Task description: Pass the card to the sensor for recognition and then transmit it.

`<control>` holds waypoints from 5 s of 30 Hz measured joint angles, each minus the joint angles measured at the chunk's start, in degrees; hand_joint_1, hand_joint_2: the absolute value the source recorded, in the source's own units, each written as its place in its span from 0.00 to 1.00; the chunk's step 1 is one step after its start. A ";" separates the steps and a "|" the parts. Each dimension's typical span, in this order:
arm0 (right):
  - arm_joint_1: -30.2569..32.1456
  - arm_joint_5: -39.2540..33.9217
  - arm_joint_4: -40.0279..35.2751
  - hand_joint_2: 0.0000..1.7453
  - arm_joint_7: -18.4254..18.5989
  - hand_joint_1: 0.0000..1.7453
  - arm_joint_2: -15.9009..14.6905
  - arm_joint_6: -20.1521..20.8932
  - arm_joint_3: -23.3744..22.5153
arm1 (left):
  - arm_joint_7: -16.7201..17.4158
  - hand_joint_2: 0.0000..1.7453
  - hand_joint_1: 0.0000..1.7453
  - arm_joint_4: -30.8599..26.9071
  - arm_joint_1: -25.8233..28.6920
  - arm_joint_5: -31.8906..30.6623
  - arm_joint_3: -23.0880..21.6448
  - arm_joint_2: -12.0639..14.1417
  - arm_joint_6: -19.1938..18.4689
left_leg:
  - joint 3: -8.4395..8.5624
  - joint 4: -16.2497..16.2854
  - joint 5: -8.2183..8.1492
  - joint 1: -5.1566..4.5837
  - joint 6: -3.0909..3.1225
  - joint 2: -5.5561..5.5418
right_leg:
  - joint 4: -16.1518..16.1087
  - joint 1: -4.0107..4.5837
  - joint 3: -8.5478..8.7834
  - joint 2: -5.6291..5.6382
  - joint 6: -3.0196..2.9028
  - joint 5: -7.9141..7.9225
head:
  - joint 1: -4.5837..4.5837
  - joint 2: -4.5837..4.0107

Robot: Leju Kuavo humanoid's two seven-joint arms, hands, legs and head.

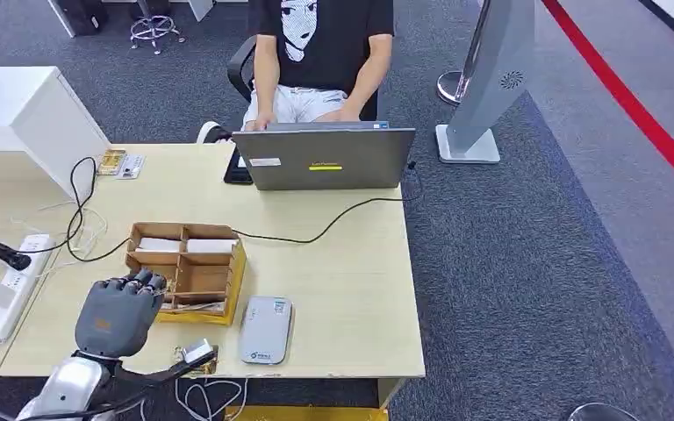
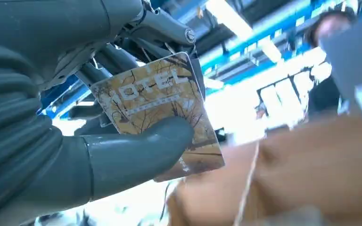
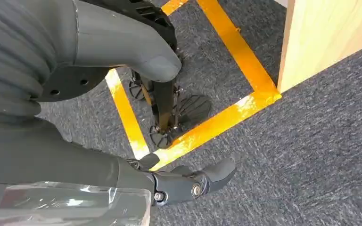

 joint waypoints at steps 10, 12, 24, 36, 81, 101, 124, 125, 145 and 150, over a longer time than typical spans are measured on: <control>-0.15 0.74 0.00 1.00 -0.07 0.00 0.00 0.18 -0.83 | -2.01 1.00 1.00 -7.56 -1.17 0.00 1.90 -1.79 -1.00 | 0.02 -0.01 0.00 0.01 0.00 0.00 | 0.01 0.01 0.00 0.00 -0.01 0.00 | 0.00 0.00; -0.17 1.18 0.00 1.00 -0.07 0.00 0.00 0.31 -1.07 | -1.85 1.00 1.00 -8.35 -1.84 0.00 1.90 -1.77 -1.38 | 0.01 -0.01 0.00 0.01 0.00 0.00 | 0.01 0.01 0.00 0.00 0.00 0.00 | 0.00 0.00; -0.68 8.29 -0.02 1.00 -0.07 0.00 0.00 2.51 -1.44 | 2.71 1.00 1.00 11.49 -25.50 0.02 8.26 5.48 -7.73 | -0.02 -0.02 0.32 0.11 -0.17 -0.03 | 0.10 0.10 -0.09 0.00 -0.21 0.22 | -0.04 0.00; -0.96 9.77 0.00 1.00 0.39 0.00 0.04 2.64 -1.44 | 0.53 1.00 1.00 21.82 -31.62 0.02 11.74 6.65 -7.28 | -0.12 -0.02 0.31 0.07 -0.15 -0.01 | 0.08 0.07 -0.16 0.02 -0.19 0.23 | -0.02 0.00; -0.91 4.79 -0.02 1.00 6.75 0.00 0.94 -9.92 -14.32 | -32.72 1.00 0.00 -29.89 25.00 60.81 24.38 -26.75 -8.42 | 0.00 -0.05 -0.22 -0.01 0.04 0.03 | -0.06 -0.01 0.01 0.00 0.12 -0.18 | -0.04 0.00; -0.66 17.07 -0.07 1.00 15.83 0.00 1.62 -12.74 -11.91 | -33.33 1.00 0.00 31.80 9.23 69.64 56.07 -28.21 -33.72 | 0.28 -0.05 -0.23 -0.04 0.03 -0.02 | -0.06 -0.05 0.32 0.01 0.12 -0.18 | 0.02 0.00; -0.24 22.43 0.02 1.00 21.09 1.00 2.82 -8.54 -8.63 | -13.10 1.00 1.00 73.99 -0.11 59.29 67.99 -21.48 -19.47 | 0.29 -0.04 -0.24 -0.05 0.03 -0.05 | -0.07 -0.05 0.32 -0.01 0.13 -0.18 | -0.02 0.00; -0.24 22.71 0.02 1.00 20.89 1.00 2.84 -7.84 -8.59 | -8.48 1.00 1.00 74.38 -0.15 56.64 67.45 -21.44 -18.08 | 0.29 -0.04 -0.24 -0.05 0.03 -0.04 | -0.07 -0.05 0.32 0.00 0.13 -0.18 | -0.04 0.00; 3.18 12.34 -2.06 1.00 20.96 0.00 0.70 -3.56 6.83 | 7.09 1.00 0.00 76.20 2.60 62.08 52.06 -18.90 -19.06 | 0.29 -0.04 -0.24 -0.04 0.03 -0.04 | -0.08 -0.05 0.33 -0.01 0.13 -0.18 | -0.02 0.00; 4.46 7.72 -3.13 1.00 20.55 0.00 -0.55 -2.82 12.70 | 7.06 1.00 0.00 76.16 3.69 65.81 46.61 -17.53 -19.52 | 0.30 -0.04 -0.24 -0.04 0.03 -0.04 | -0.08 -0.05 0.33 -0.01 0.13 -0.18 | -0.04 0.00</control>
